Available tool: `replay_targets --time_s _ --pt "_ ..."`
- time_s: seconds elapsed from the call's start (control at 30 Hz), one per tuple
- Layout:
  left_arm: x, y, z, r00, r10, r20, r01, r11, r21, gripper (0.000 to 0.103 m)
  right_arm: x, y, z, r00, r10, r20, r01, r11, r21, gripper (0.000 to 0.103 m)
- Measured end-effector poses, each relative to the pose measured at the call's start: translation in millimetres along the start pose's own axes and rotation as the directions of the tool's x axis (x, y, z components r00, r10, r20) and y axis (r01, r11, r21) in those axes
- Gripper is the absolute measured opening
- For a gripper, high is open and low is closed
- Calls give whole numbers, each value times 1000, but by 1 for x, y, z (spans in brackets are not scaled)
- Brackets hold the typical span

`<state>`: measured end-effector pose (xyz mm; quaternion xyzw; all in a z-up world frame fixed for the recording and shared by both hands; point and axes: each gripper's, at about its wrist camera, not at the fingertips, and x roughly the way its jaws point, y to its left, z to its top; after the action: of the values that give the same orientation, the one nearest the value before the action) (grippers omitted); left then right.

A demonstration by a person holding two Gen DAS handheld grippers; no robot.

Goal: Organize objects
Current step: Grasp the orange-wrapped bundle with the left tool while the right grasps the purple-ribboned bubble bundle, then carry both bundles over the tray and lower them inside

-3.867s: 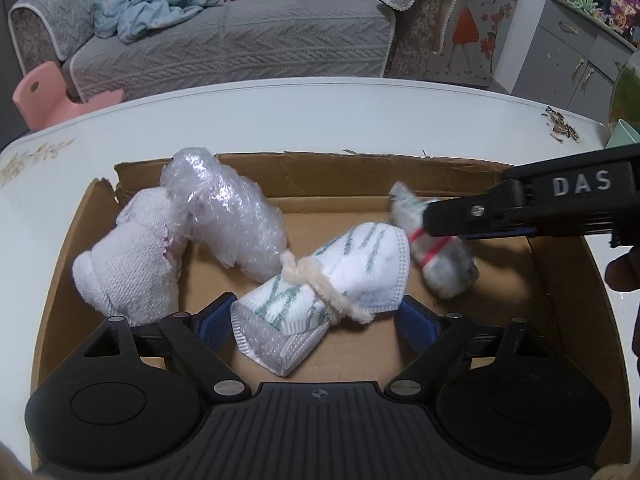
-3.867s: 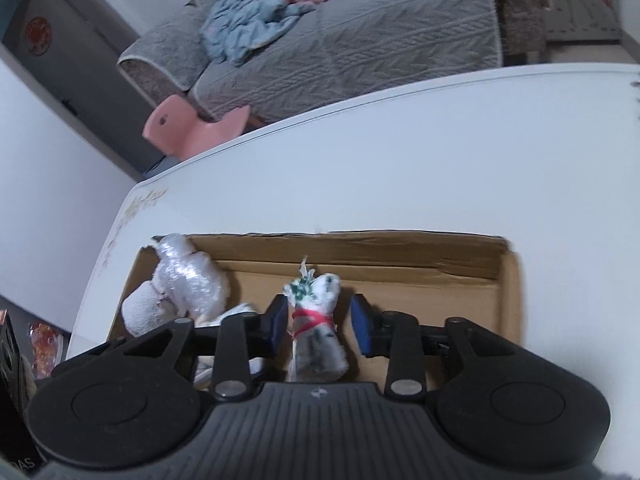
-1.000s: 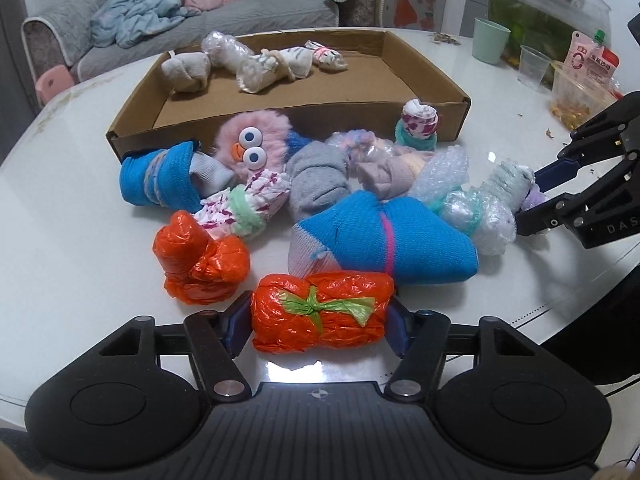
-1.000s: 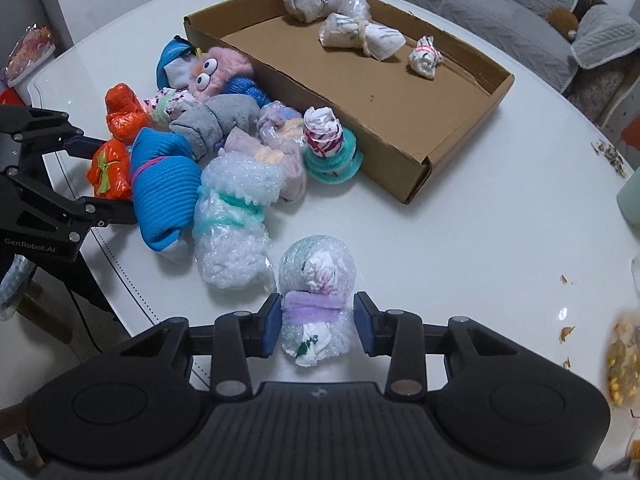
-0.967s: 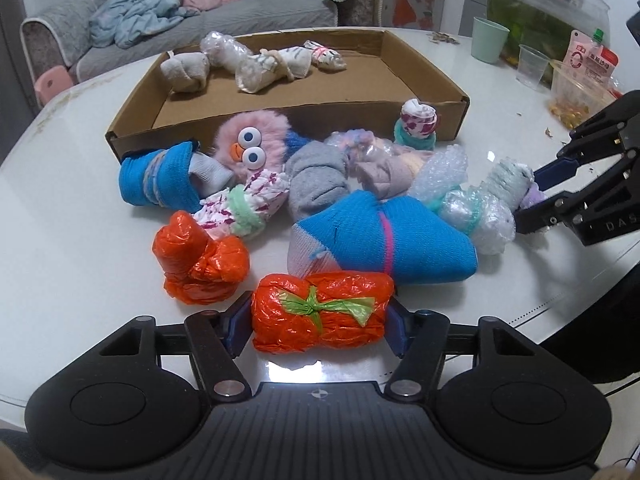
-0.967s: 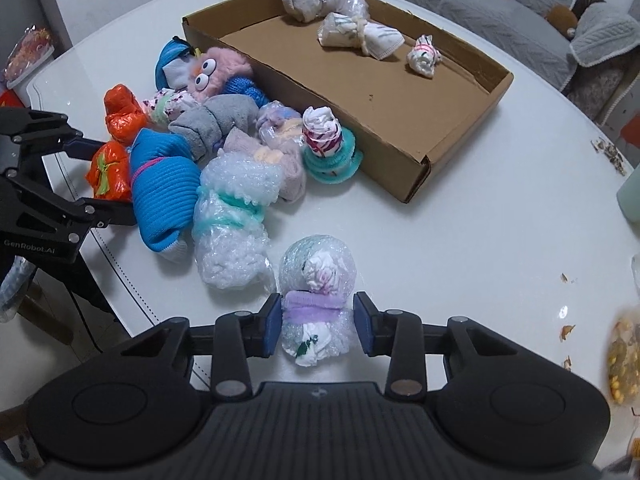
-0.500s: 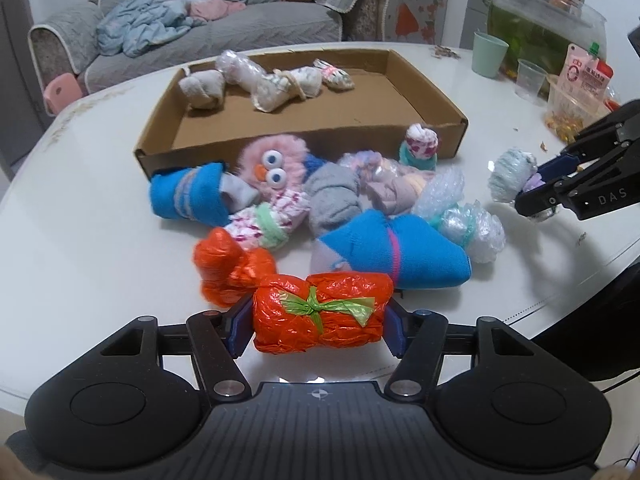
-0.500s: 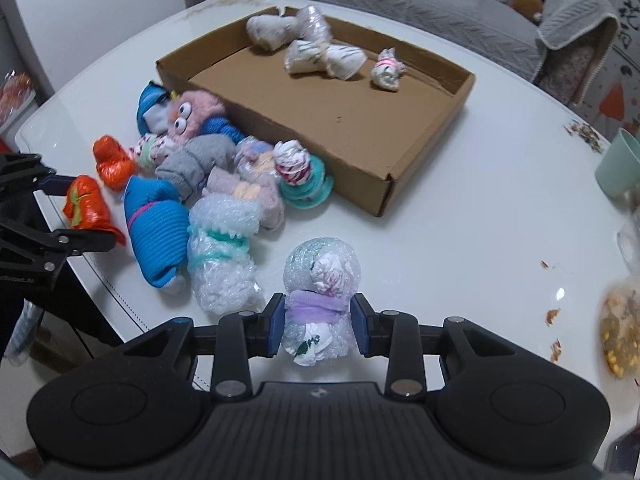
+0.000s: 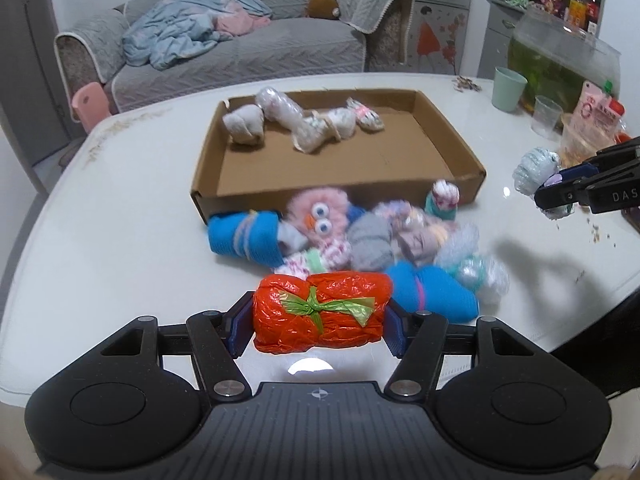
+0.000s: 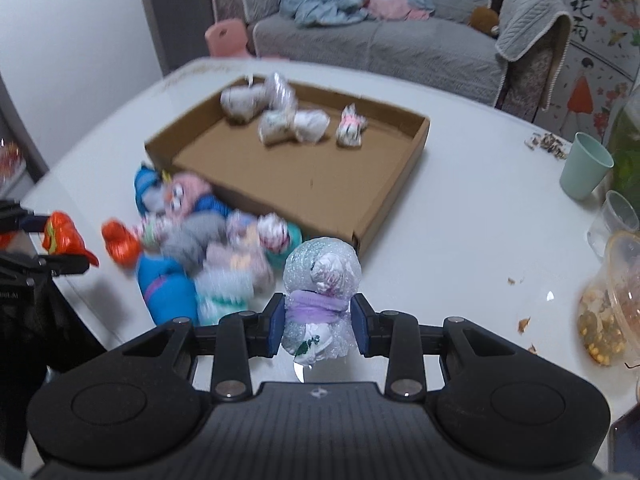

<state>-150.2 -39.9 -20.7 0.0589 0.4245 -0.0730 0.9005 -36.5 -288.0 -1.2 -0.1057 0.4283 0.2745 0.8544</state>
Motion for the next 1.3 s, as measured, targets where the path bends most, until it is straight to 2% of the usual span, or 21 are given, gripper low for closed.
replay_targets --time_s 0.4,0.73,0.9,1.03,1.13,1.3 --pt "-1 -13 40 1000 -6 28 5 999 53 68 -16 11 35 990 64 122 -70 996 47 31" --pt "35 -20 136 993 -57 99 48 995 86 68 -3 -21 109 977 -19 213 6 998 59 31" --pt "75 -28 181 993 -72 91 64 994 94 68 34 -35 138 975 -37 219 23 998 66 31" --pt "118 -44 205 983 -162 87 154 984 92 68 50 -57 143 971 -64 228 34 990 134 31" --pt "160 -59 216 969 -239 61 234 969 72 68 55 -68 142 971 -79 226 47 989 143 31" --pt "221 -73 217 954 -297 37 293 953 81 68 68 -81 144 978 -65 198 34 987 158 31"
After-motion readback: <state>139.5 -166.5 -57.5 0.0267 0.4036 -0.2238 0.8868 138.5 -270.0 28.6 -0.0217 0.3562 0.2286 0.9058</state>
